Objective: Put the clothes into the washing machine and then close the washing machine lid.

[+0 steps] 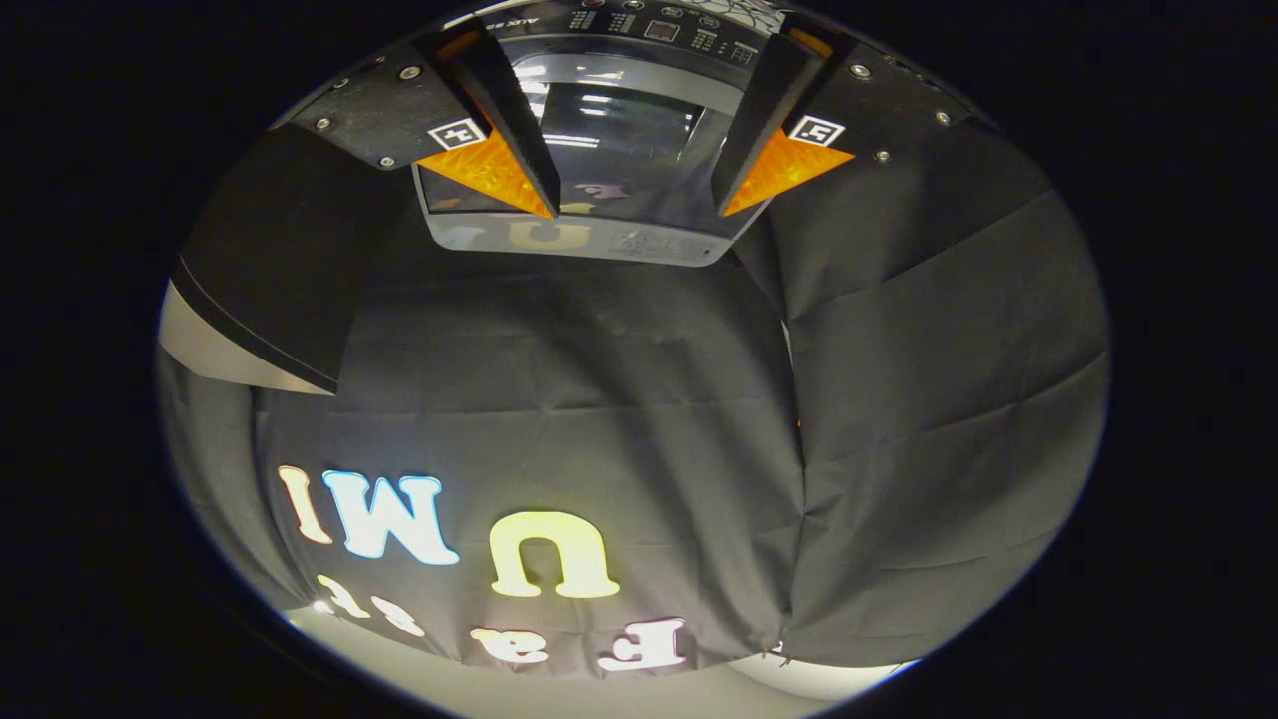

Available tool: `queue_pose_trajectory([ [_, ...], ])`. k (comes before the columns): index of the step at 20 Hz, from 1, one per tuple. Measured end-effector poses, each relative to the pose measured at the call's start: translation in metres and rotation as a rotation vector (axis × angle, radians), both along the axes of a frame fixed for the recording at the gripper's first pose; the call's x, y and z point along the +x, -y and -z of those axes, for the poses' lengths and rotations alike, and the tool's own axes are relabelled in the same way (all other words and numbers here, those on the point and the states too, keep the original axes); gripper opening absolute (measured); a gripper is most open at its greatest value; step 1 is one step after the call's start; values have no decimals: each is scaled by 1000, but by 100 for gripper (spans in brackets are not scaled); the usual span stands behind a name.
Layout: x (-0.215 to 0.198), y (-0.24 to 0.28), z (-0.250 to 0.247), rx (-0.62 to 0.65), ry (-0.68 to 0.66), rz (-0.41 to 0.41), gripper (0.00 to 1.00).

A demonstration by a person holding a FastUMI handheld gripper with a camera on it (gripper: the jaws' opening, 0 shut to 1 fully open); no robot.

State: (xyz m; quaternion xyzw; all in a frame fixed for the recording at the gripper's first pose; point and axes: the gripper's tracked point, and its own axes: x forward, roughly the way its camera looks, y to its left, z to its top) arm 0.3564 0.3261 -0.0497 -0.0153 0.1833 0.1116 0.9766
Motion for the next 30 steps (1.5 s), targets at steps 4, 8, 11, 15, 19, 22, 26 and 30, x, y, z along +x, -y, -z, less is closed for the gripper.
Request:
queue_pose_trajectory([
  [4,-20,12,-25,-13,39,-29,94],
  [8,-58,40,-59,10,85,-10,94],
  [11,-89,61,-80,16,119,3,94],
  [15,-137,99,-101,23,160,27,94],
  [19,-182,148,-111,34,194,80,94],
  [22,-214,190,-107,33,200,127,93],
  [26,-243,246,-108,32,211,192,93],
  [30,-261,287,-119,57,263,223,93],
])
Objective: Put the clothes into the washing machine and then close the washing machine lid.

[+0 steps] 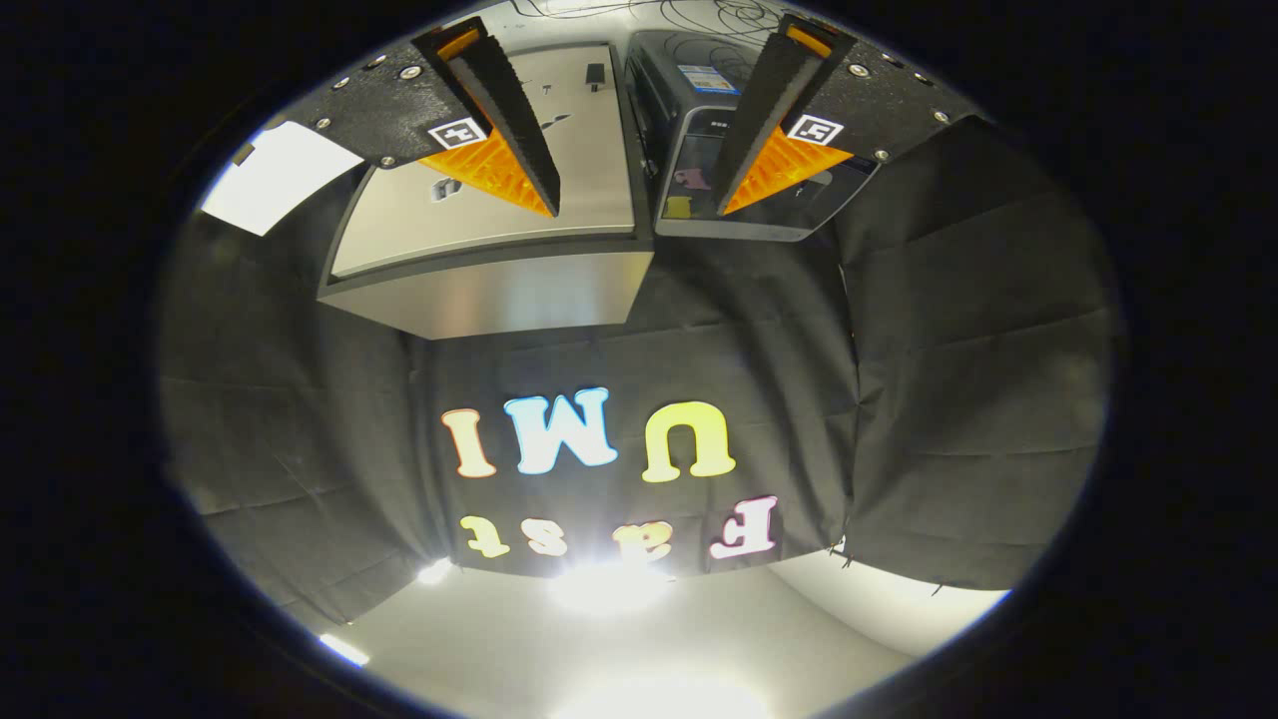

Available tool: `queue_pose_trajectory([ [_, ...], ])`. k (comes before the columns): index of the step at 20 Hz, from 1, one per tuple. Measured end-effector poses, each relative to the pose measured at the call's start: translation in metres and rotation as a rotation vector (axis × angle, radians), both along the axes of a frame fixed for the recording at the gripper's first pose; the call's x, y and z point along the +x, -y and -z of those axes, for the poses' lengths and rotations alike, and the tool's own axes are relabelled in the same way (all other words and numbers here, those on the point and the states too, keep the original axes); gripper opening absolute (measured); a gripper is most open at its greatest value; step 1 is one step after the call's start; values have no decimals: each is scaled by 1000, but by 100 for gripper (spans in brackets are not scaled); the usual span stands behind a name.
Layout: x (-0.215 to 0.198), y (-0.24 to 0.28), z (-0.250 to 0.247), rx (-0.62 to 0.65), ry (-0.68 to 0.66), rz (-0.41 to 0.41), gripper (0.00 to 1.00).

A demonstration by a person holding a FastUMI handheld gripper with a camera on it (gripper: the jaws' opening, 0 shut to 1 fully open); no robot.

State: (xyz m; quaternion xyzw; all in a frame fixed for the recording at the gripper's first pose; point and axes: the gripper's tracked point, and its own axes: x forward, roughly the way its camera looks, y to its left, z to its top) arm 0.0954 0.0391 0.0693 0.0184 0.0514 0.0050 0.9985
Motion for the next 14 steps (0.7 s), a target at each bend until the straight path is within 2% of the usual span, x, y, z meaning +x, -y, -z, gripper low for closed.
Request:
queue_pose_trajectory([
  [8,-28,58,0,-6,43,23,94],
  [14,-35,73,3,10,35,43,94],
])
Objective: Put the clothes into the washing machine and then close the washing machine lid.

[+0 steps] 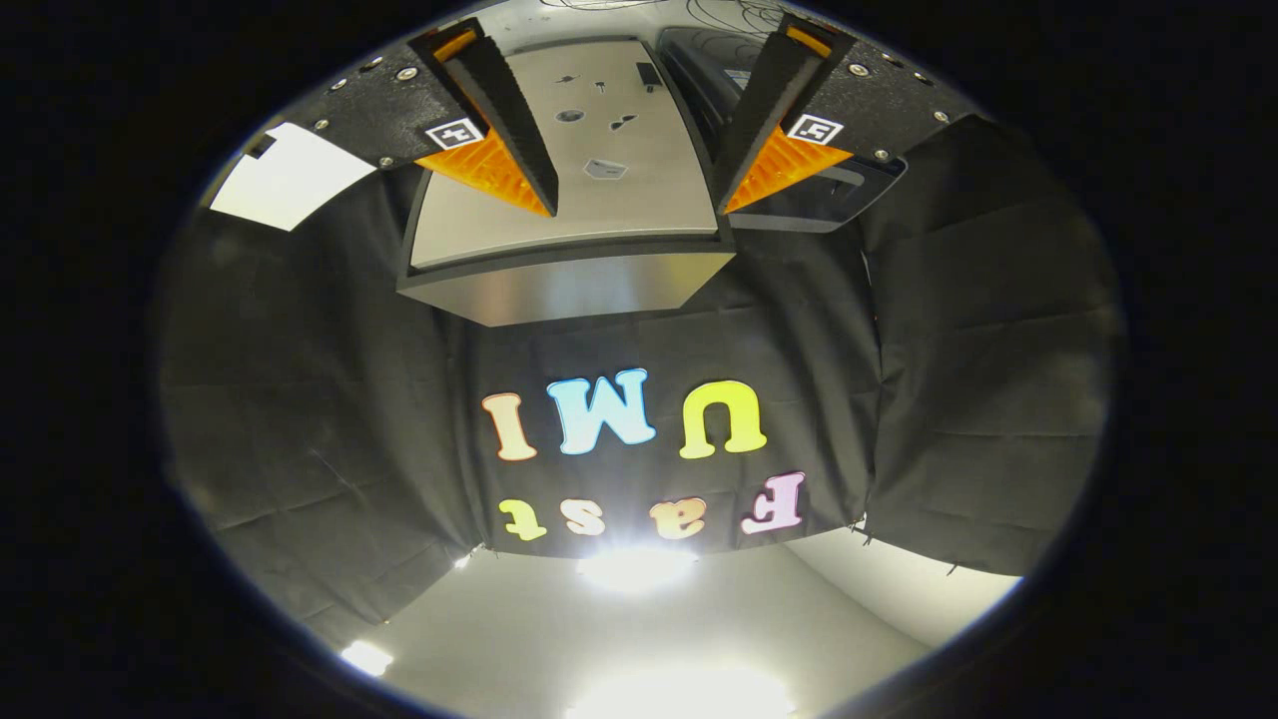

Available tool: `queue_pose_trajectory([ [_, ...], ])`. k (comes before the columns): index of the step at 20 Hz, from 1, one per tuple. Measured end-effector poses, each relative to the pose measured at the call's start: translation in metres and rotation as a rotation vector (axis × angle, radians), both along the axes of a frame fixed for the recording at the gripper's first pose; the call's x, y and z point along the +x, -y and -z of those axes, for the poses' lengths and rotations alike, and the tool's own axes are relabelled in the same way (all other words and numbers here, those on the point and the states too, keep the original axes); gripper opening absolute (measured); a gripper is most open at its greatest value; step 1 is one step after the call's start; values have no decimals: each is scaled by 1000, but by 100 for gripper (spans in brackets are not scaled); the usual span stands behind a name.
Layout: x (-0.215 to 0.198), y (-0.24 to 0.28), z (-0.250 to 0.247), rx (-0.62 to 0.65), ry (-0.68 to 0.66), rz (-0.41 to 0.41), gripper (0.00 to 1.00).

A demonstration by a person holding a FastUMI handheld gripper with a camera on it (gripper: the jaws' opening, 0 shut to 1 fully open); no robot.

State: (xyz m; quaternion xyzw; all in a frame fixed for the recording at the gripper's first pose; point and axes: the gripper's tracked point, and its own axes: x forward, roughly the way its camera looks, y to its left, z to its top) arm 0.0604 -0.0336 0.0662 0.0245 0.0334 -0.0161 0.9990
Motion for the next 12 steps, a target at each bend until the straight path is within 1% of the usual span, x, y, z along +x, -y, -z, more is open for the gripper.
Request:
queue_pose_trajectory([
  [12,-4,-5,-12,-2,29,-15,95],
])
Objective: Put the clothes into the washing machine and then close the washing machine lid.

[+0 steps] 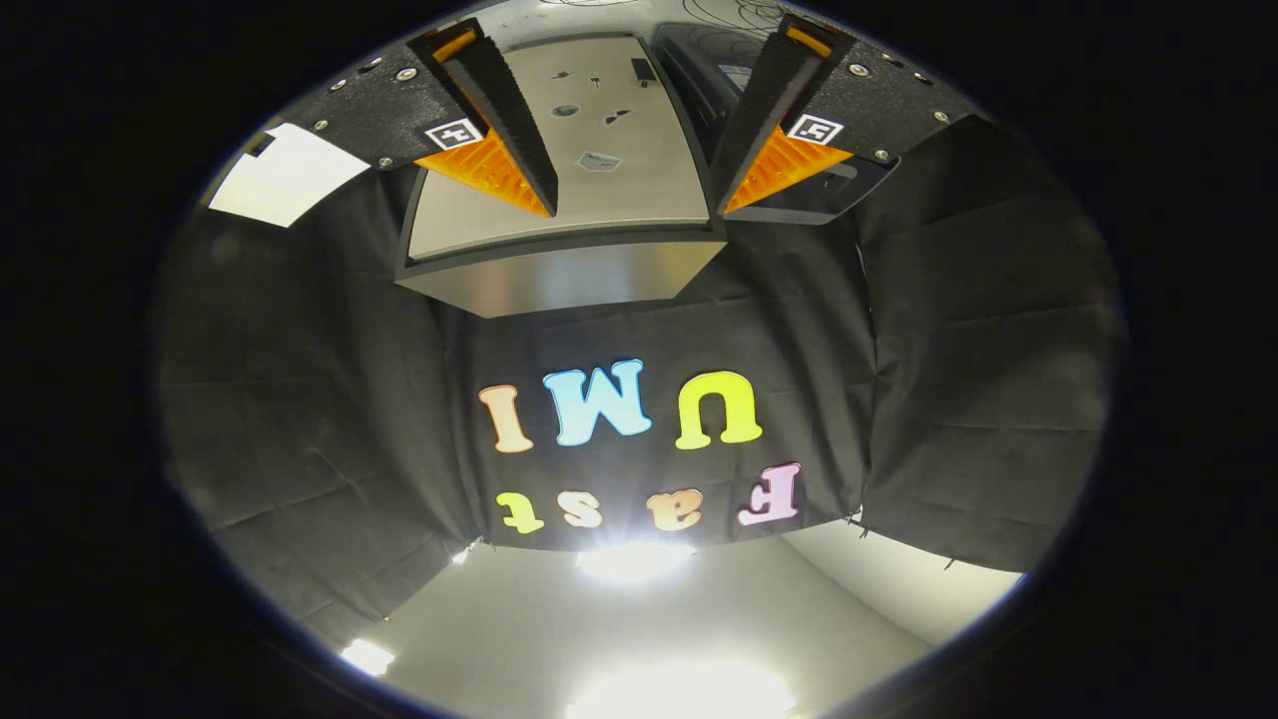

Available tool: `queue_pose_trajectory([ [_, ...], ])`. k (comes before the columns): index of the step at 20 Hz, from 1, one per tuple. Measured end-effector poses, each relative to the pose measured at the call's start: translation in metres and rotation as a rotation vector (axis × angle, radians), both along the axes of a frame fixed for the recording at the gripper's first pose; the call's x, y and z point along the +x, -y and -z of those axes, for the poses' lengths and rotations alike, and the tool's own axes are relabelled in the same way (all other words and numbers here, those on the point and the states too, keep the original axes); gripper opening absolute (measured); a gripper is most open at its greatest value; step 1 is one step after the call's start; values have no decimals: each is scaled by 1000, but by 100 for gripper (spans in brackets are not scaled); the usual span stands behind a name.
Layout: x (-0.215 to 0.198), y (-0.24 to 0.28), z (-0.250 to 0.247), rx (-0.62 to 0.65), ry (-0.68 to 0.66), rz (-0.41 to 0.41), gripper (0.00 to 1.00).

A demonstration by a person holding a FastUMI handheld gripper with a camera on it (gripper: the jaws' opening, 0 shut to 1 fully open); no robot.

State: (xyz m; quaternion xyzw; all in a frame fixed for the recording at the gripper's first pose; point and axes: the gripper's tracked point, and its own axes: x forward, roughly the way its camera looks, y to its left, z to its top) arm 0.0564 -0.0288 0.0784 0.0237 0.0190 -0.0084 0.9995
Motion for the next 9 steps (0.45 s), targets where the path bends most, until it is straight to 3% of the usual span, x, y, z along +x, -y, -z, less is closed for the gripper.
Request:
queue_pose_trajectory([
  [9,0,0,10,-4,-19,3,95],
])
